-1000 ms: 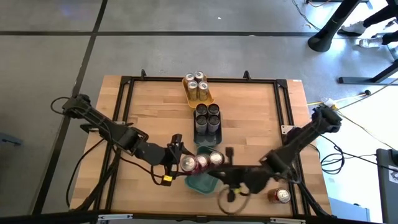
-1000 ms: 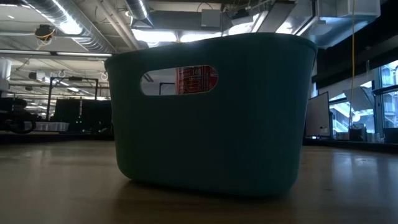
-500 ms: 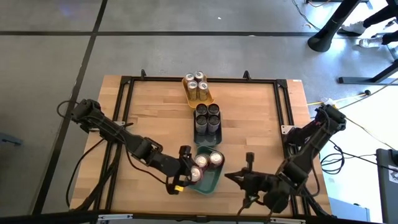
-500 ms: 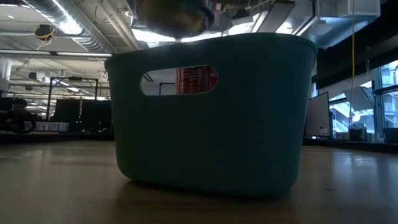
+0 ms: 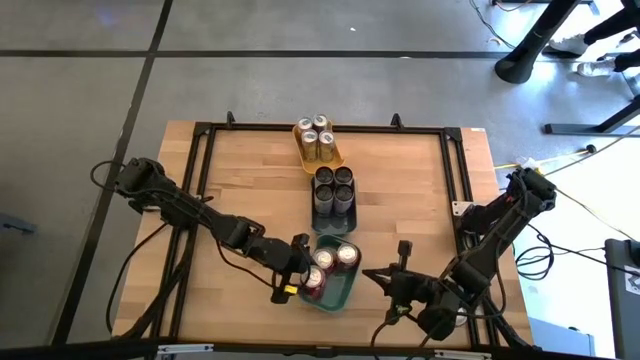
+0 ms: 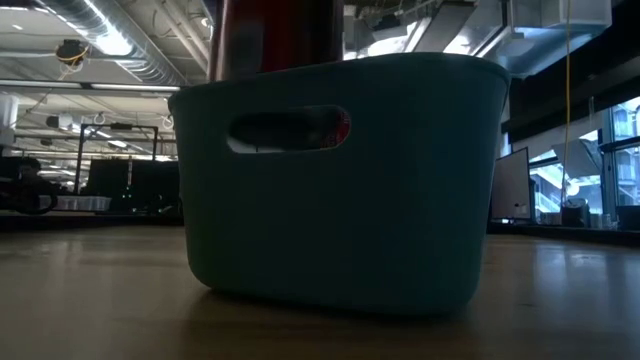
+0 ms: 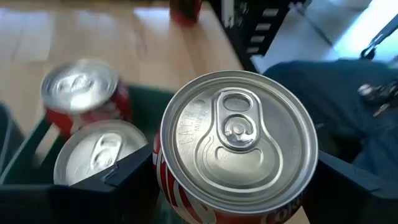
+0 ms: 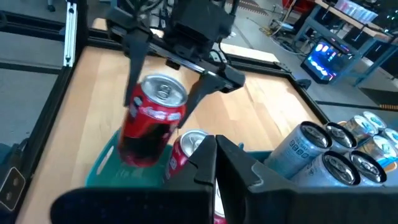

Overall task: Sort soda cans
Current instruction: Put the left red soda can into the green bin

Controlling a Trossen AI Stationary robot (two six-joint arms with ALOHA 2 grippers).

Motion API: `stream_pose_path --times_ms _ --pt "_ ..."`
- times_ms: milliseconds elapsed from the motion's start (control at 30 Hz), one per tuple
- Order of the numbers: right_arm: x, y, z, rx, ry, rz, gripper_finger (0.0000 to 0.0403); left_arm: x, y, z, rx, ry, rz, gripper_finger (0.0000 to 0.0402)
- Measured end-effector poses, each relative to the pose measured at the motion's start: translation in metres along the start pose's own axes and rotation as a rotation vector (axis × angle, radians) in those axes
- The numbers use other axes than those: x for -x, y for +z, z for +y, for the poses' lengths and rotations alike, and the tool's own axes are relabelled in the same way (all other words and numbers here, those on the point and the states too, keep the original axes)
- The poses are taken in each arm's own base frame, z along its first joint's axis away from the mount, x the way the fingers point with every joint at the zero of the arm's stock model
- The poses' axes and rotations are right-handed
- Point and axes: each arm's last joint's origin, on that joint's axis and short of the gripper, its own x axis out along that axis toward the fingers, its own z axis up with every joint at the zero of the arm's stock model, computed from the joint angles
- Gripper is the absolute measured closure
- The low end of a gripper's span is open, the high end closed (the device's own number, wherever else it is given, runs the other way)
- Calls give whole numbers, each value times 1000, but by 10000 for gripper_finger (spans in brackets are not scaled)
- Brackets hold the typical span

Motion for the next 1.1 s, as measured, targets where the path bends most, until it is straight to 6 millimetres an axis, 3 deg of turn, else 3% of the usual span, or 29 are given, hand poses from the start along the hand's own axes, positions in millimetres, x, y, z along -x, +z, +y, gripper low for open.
stream_pose_path --times_ms 367,567,767,1100 --pt "0 0 0 -15 -13 -6 393 -5 -19 16 26 -16 -53 106" --pt "0 1 0 -25 -11 -11 393 -8 -38 29 60 19 -12 107" --pt "-2 2 -1 -33 -17 -13 393 -8 -43 30 17 19 11 107" --pt "-4 2 -2 -44 -21 -13 393 -27 -58 32 14 12 72 93"
